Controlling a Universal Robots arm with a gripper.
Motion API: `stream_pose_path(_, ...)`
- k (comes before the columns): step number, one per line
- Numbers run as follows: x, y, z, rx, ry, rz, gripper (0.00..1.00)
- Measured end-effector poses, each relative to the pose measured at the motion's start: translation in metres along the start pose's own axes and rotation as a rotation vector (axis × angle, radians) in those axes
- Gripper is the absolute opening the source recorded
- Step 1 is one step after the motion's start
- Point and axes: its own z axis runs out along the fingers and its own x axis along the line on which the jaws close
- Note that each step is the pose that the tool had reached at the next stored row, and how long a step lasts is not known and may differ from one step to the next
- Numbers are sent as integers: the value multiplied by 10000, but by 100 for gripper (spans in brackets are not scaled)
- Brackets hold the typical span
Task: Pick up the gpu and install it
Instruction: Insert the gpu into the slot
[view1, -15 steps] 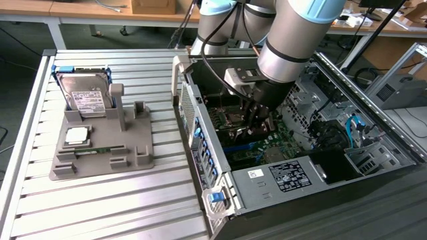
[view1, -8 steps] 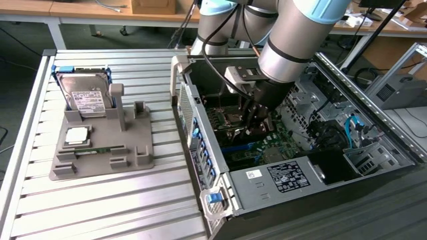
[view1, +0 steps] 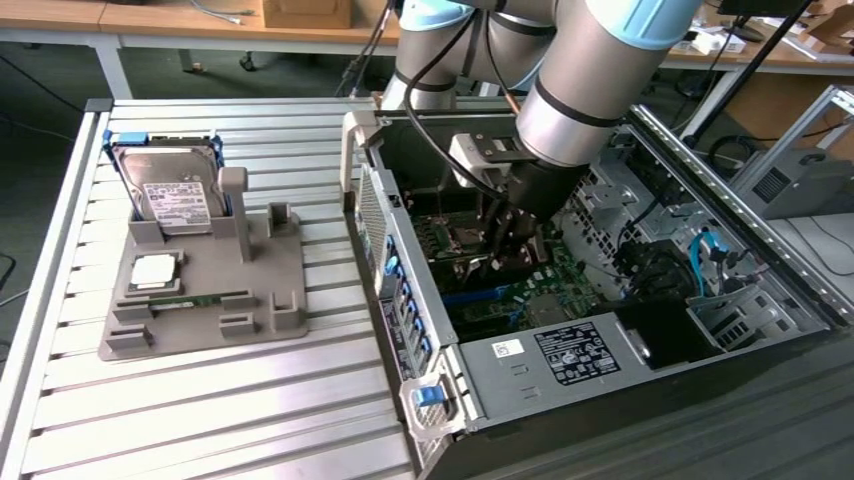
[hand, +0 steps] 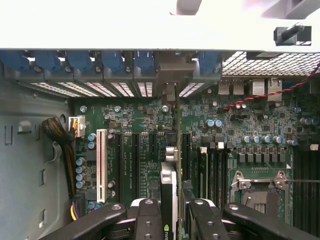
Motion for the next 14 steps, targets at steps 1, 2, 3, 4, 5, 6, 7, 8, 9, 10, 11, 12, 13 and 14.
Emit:
stream_pose_path(1,0,-4,2,-1,1,0,27)
stream_pose_path(2,0,-8,4,-1,-1,1,27)
stream_pose_path(3,0,-13,6,-1,-4,3,27)
stream_pose_path(4,1,-19,7,-1,-7,4,27)
stream_pose_path(5,1,-23,9,0,-12,2,27)
stream_pose_path(6,1,-24,11,0,-16,2,27)
stream_pose_path(7,5,-25,15,0,-18,3,27)
stream_pose_path(8,14,-26,18,0,-18,2,27)
stream_pose_path(9,21,-26,23,0,-18,6,27)
stream_pose_path(10,26,-26,29,1,-20,8,27)
stream_pose_path(11,27,-28,37,1,-20,10,27)
stream_pose_path(12,27,-31,40,-1,-16,10,27)
stream_pose_path(13,27,-36,44,0,-17,9,27)
stream_pose_path(14,27,-42,44,-1,-16,9,27)
